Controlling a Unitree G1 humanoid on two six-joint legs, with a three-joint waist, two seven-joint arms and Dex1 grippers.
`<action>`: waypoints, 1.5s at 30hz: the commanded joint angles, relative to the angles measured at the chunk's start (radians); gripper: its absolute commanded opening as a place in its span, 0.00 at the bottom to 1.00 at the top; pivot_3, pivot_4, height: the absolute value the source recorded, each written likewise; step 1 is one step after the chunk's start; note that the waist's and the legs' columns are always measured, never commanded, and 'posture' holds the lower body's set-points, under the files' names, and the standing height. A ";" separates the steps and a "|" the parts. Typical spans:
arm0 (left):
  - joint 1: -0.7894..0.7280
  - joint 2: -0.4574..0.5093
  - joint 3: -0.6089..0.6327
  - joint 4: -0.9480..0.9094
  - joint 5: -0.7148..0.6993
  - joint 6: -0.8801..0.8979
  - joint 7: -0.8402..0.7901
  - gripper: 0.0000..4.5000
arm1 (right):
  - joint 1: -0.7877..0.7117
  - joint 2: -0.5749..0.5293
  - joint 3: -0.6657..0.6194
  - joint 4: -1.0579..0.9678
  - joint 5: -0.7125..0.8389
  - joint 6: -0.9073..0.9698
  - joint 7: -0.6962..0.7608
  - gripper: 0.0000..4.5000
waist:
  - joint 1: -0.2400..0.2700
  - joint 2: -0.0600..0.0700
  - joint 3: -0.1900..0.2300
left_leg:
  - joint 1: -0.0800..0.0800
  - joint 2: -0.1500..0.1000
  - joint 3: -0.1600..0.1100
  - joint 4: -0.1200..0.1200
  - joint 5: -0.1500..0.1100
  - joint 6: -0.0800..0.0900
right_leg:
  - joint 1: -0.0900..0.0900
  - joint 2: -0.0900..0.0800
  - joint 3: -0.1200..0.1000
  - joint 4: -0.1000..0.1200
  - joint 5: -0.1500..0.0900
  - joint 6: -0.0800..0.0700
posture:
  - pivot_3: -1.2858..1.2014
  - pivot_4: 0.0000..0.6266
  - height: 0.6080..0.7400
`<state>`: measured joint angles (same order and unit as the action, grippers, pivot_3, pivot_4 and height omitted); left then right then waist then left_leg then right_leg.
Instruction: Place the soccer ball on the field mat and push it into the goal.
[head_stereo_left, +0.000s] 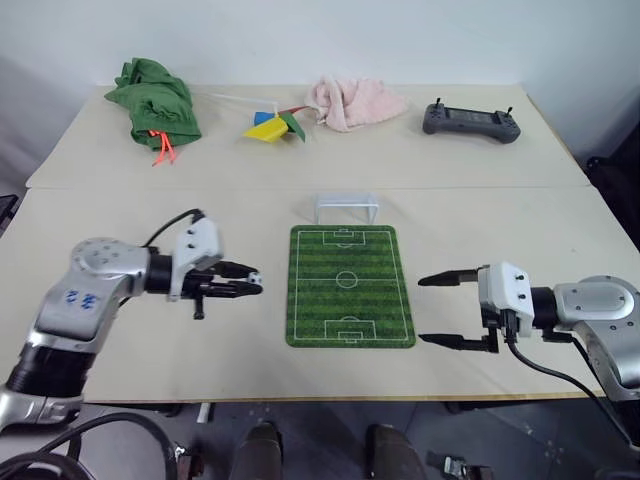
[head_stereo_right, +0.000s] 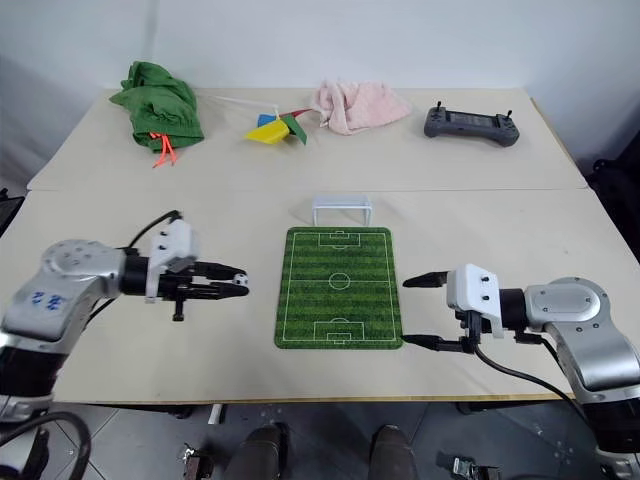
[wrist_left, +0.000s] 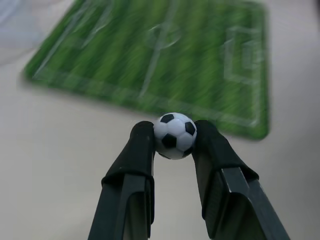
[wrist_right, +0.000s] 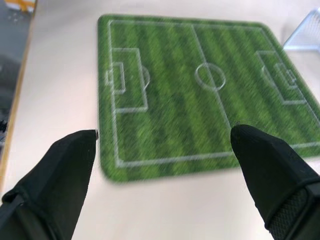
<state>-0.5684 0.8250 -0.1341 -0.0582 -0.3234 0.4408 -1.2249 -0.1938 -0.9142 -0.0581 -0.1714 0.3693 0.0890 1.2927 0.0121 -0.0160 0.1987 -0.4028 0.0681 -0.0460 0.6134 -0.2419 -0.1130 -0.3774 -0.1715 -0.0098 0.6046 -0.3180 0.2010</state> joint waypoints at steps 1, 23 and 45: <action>-0.066 -0.037 -0.063 0.017 0.012 -0.031 -0.069 0.19 | 0.044 -0.042 -0.068 -0.055 0.001 -0.036 0.006 1.00 | 0.002 0.000 0.000 | 0.000 0.000 0.000 0.000 0.000 0.000 | 0.000 0.000 0.000 0.000 0.000 0.000 | 0.52 0.24 1.00; -0.247 -0.386 -0.286 0.310 0.152 -0.224 -0.184 0.19 | 0.213 -0.083 -0.229 -0.262 0.030 0.073 -0.097 1.00 | 0.014 0.000 0.000 | 0.000 0.000 0.000 0.003 0.000 0.000 | 0.001 0.000 0.000 -0.004 0.000 0.001 | 0.52 0.24 1.00; -0.259 -0.479 -0.312 0.491 0.266 -0.364 -0.159 0.19 | 0.174 -0.059 -0.200 -0.316 0.073 0.148 -0.158 1.00 | 0.015 0.000 0.000 | -0.001 0.000 0.000 0.005 0.000 0.000 | 0.001 0.000 0.000 -0.004 0.001 0.001 | 0.52 0.24 1.00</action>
<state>-0.8111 0.3543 -0.4517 0.4224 -0.0693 0.0928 -1.3973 -0.0146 -0.9762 -0.2438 -0.4527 0.4210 0.2349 1.1420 0.0276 -0.0160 0.1987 -0.4037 0.0680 -0.0460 0.6181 -0.2418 -0.1127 -0.3760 -0.1715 -0.0097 0.6005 -0.3174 0.2020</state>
